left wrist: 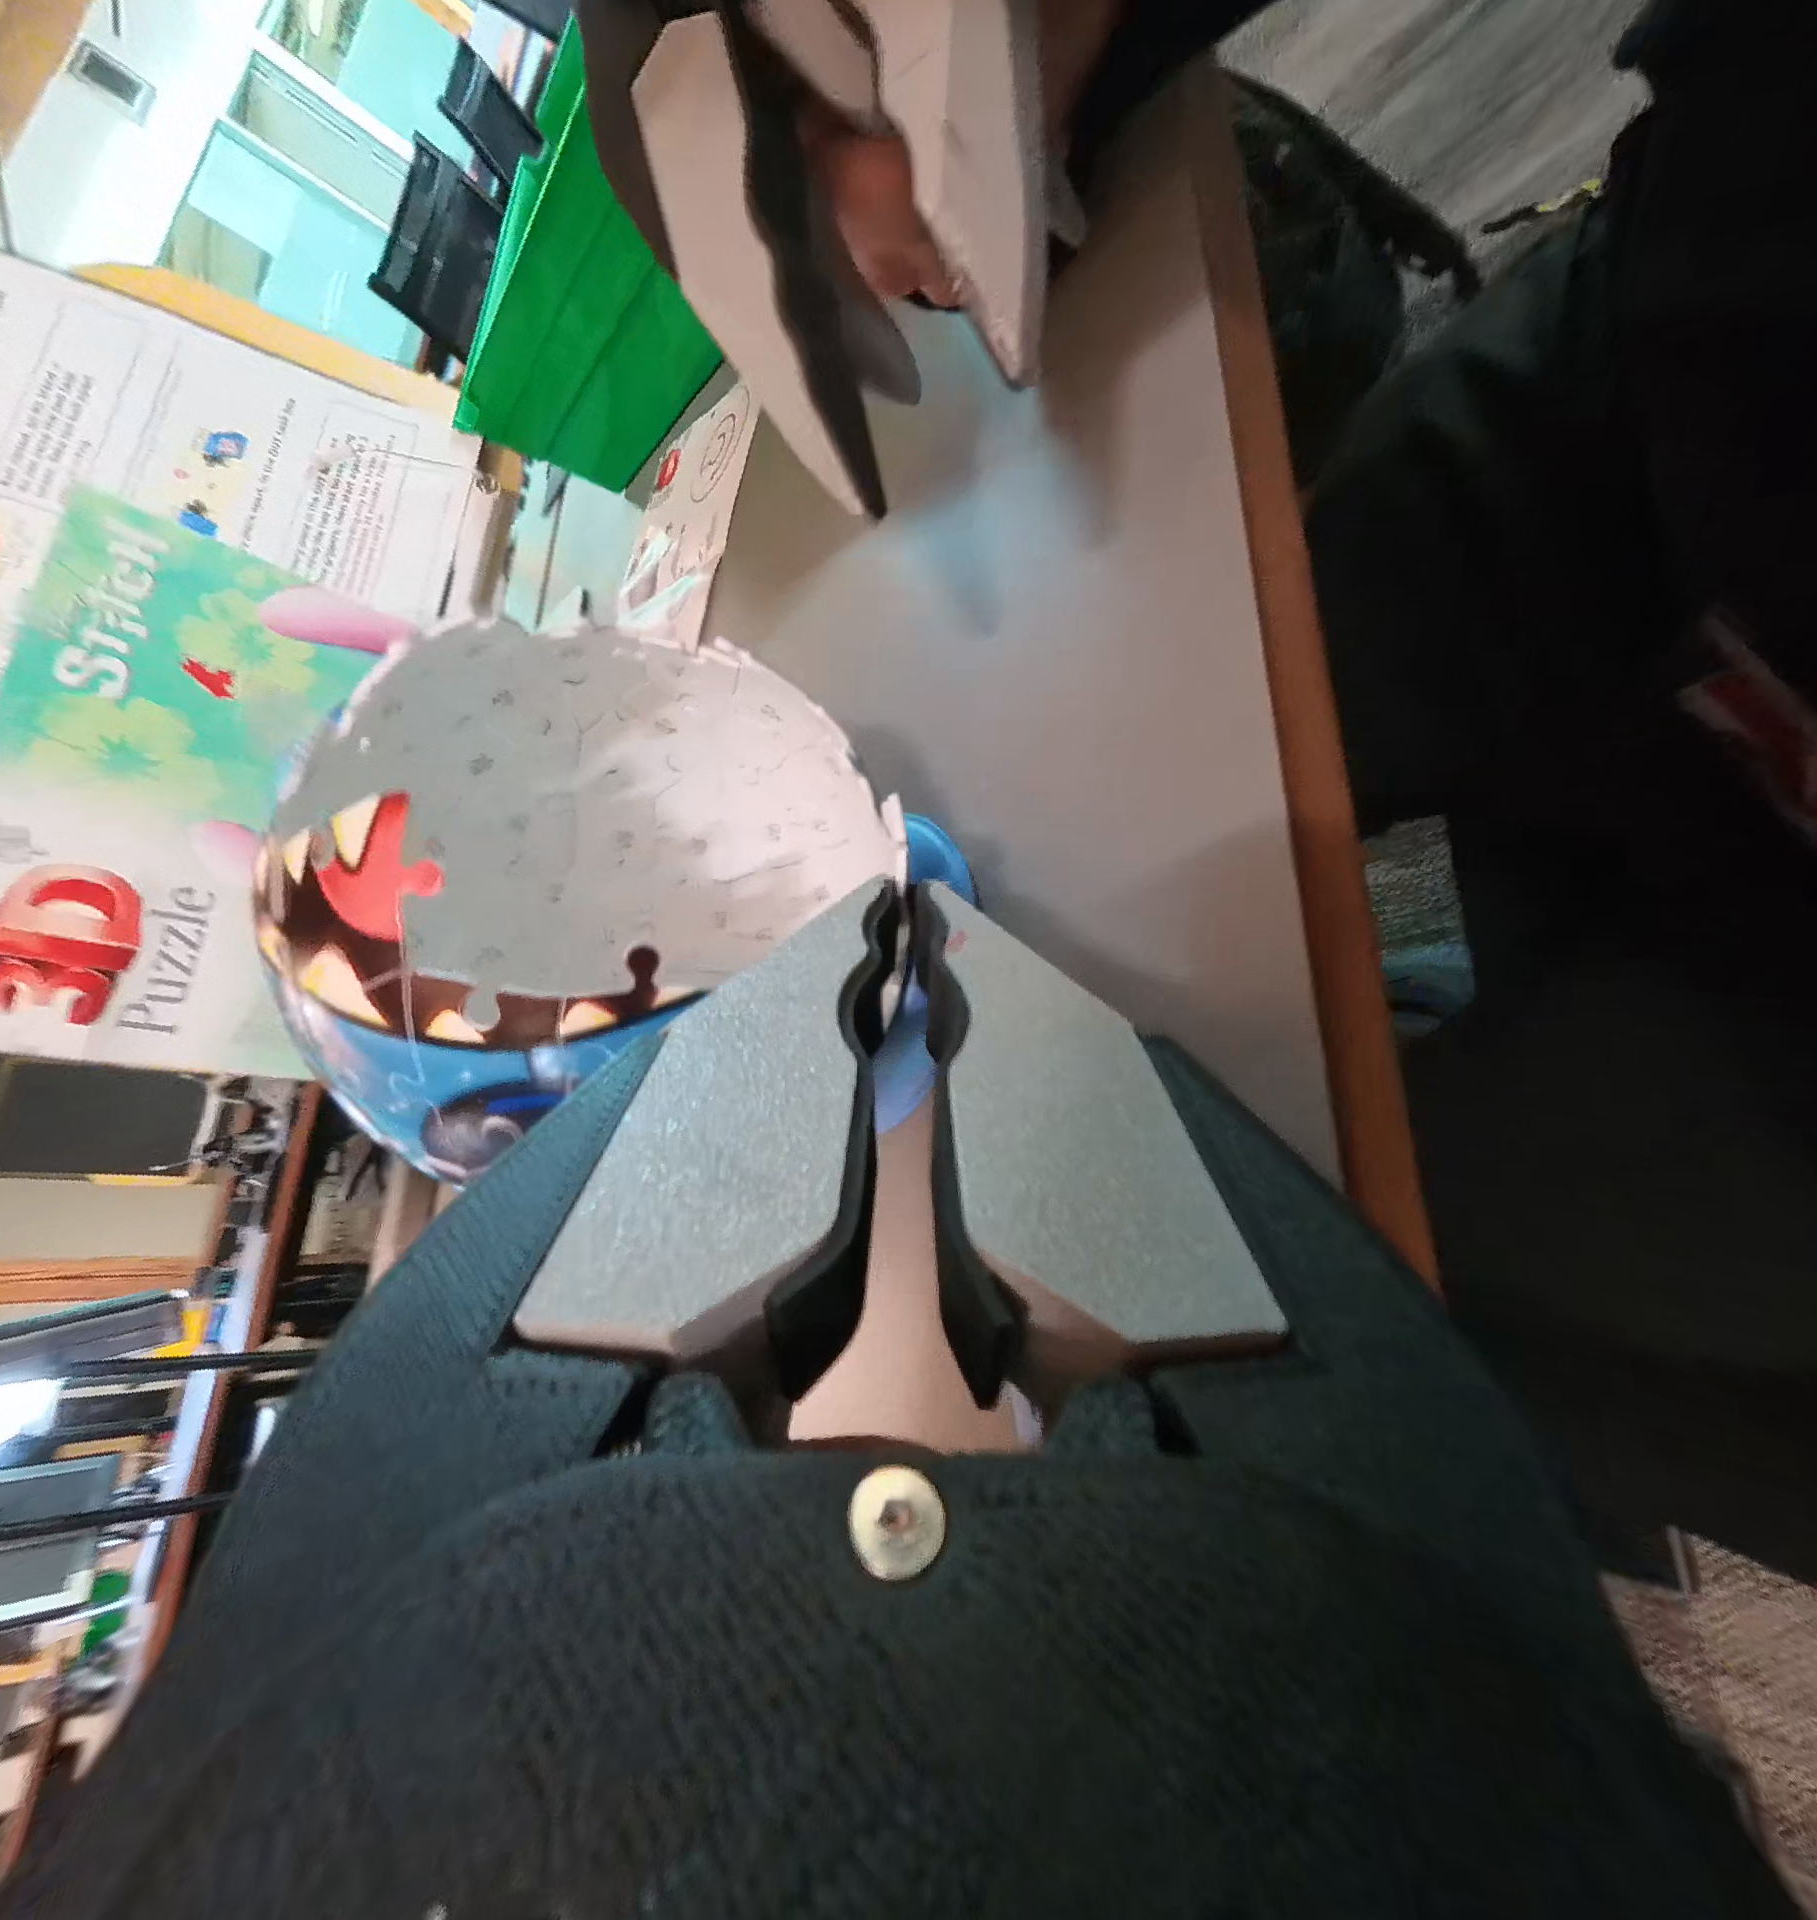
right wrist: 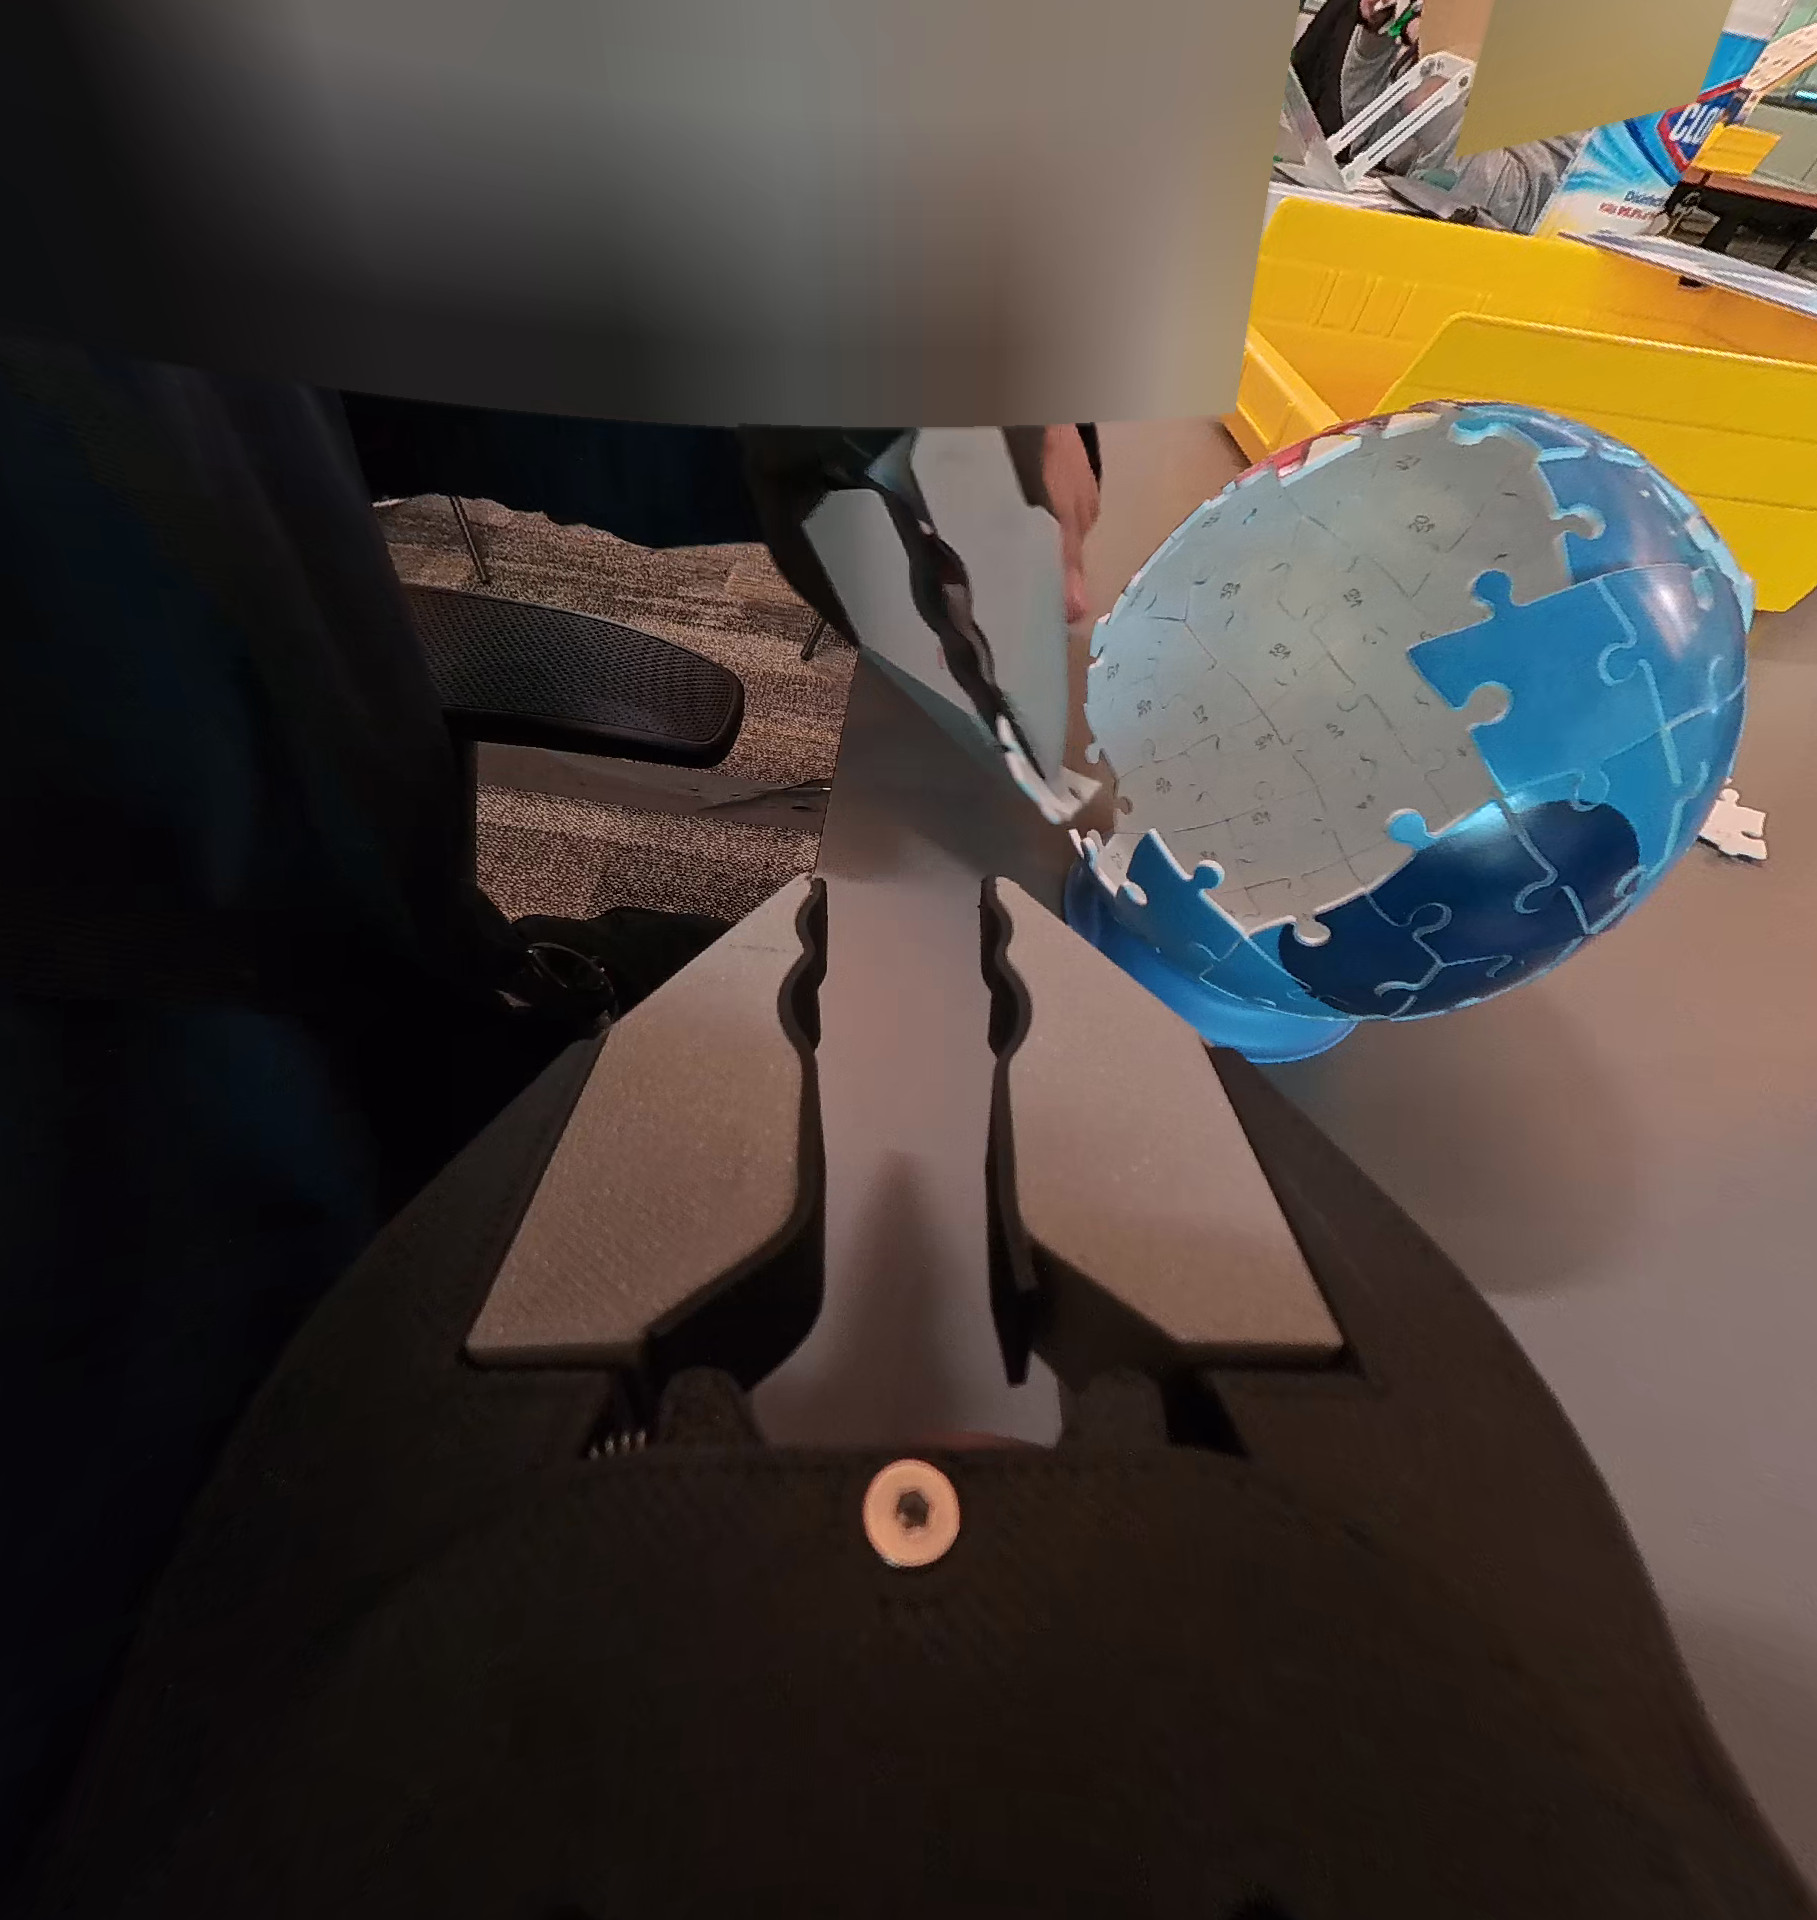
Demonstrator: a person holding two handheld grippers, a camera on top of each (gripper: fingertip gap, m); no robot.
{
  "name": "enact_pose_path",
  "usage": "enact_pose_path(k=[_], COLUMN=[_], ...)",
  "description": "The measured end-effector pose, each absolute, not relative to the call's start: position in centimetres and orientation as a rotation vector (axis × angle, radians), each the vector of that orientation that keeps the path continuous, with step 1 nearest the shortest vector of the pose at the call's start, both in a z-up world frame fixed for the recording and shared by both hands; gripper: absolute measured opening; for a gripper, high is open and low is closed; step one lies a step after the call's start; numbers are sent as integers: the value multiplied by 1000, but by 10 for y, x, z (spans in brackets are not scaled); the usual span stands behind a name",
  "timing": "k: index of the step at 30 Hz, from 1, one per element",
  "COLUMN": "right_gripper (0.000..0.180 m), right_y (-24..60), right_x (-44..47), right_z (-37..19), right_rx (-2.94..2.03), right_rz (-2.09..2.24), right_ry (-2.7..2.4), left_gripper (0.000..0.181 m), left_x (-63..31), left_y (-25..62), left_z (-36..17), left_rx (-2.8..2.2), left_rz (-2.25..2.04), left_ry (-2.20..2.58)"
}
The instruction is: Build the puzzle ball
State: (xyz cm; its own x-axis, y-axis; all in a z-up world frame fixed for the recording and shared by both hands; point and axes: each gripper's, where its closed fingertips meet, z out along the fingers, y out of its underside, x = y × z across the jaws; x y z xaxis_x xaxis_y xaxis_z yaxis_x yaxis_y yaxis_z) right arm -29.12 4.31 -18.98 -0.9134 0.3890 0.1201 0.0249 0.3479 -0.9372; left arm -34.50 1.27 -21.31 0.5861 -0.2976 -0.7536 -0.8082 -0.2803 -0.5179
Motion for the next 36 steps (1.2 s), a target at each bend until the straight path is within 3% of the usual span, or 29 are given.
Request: enact_pose_path(k=[10,14,18,24,29,33,36], right_gripper=[17,24,10,20,0,0,0], right_y=[28,14,13,6,4,7,7], right_x=[-310,-300,-309,-304,-310,-310,-309], right_z=[-188,-201,-200,-196,-203,-202,-202], right_rx=[-300,-125,-90,-48,-28,0,20], right_rz=[1380,1225,1113,1172,1083,1039,1029], right_ry=[-2158,-2170,-2097,-2103,-2100,-2061,-2050], left_gripper=[0,0,0,1,1,14,9], left_x=[-315,-314,-316,-314,-310,-322,-324], left_y=[13,15,13,12,16,13,3], left_z=[-199,-203,-205,-206,-209,-206,-204], left_rx=[-1829,-1838,-1862,-1865,-1864,-1885,-1905], left_rz=[615,554,557,543,528,603,578], left_ry=[897,865,875,896,914,851,811])
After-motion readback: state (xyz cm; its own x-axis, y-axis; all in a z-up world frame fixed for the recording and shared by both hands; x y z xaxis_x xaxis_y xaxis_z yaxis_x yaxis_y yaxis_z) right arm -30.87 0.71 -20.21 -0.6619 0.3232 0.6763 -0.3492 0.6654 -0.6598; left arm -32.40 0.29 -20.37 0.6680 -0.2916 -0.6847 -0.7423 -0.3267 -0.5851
